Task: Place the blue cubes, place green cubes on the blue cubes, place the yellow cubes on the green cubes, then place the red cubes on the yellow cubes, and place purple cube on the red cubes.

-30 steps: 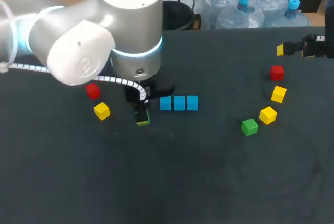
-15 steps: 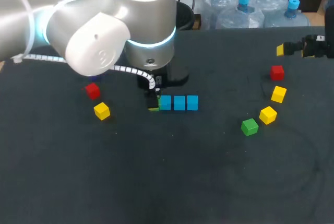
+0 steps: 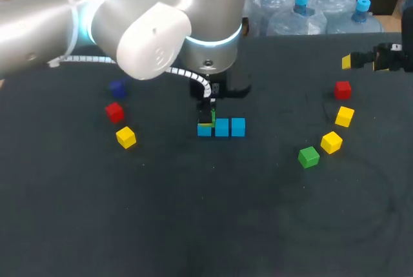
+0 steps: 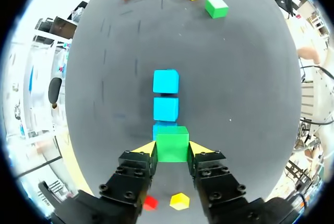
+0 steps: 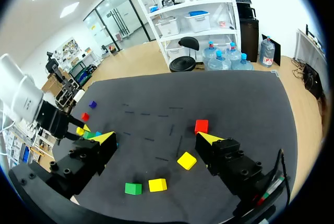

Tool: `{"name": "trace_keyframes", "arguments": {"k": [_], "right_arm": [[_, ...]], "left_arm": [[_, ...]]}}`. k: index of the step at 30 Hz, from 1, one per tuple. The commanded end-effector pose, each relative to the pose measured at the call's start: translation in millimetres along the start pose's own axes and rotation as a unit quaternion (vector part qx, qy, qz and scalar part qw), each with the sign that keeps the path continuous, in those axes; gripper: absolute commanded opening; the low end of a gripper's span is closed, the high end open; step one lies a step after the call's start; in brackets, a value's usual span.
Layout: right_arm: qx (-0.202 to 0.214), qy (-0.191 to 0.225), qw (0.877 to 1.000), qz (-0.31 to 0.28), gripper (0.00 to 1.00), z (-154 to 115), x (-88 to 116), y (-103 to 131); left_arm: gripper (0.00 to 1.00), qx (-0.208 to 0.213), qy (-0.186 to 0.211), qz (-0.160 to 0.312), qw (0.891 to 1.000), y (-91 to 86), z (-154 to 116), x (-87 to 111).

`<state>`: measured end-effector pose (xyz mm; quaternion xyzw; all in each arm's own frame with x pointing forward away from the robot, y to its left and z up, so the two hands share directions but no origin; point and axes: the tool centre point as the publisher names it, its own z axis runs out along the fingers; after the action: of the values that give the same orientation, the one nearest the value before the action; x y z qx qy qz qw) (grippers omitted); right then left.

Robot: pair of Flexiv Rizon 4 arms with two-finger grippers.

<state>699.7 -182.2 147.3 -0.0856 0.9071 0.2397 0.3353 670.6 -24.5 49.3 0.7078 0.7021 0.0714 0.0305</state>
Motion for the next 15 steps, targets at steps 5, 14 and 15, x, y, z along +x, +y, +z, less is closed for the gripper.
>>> {"name": "trace_keyframes", "arguments": {"k": [5, 14, 15], "right_arm": [[0.001, 0.0, 1.0, 0.0, 1.0, -1, 0, 0], [0.001, 0.0, 1.0, 0.0, 1.0, -1, 0, 0], [0.001, 0.0, 1.0, 0.0, 1.0, -1, 0, 0]], "left_arm": [[0.0, 0.012, -0.002, 0.013, 1.0, 11.5, 6, -6.2], [0.0, 0.019, -0.008, 0.012, 1.0, 14.8, 12, -4.8], [0.0, 0.021, -0.008, 0.013, 1.0, 15.0, 12, -4.8]]}}
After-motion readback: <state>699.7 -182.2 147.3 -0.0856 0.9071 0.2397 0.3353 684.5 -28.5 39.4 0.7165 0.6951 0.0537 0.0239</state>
